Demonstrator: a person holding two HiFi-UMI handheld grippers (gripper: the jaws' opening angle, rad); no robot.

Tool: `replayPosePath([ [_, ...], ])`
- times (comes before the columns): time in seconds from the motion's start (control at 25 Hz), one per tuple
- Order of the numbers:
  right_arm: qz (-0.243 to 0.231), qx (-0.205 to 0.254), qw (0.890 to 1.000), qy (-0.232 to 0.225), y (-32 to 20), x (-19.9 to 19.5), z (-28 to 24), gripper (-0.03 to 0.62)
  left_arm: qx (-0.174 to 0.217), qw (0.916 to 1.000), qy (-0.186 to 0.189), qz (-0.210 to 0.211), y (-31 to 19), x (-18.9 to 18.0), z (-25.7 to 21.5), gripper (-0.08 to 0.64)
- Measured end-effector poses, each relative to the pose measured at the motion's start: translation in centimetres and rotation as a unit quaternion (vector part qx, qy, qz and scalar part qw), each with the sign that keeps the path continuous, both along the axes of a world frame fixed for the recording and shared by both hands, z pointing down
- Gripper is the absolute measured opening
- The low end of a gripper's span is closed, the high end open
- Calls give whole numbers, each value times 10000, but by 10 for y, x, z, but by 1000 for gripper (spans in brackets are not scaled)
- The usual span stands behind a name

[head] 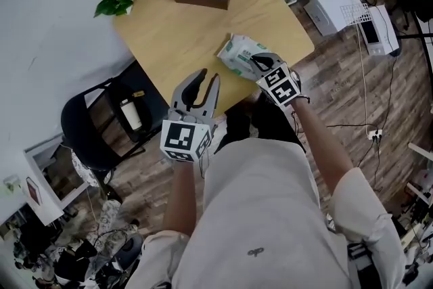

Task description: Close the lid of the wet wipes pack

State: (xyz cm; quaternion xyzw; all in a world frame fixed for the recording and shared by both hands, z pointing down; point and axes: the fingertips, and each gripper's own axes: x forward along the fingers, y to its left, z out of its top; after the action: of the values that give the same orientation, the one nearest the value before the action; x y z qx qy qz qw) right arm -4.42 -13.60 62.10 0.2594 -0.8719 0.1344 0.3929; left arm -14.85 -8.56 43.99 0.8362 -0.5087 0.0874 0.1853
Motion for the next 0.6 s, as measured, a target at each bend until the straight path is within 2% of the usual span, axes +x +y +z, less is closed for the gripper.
replayPosePath([
  [0.32,449,342,9971,-519,-12,35,-51,1,145,9995,-61,260,-14,39,-13,97],
  [0.6,594,599,9914,-1002,-5,68,-108,0,297,9987,-112,391,-16,86,-33,83],
])
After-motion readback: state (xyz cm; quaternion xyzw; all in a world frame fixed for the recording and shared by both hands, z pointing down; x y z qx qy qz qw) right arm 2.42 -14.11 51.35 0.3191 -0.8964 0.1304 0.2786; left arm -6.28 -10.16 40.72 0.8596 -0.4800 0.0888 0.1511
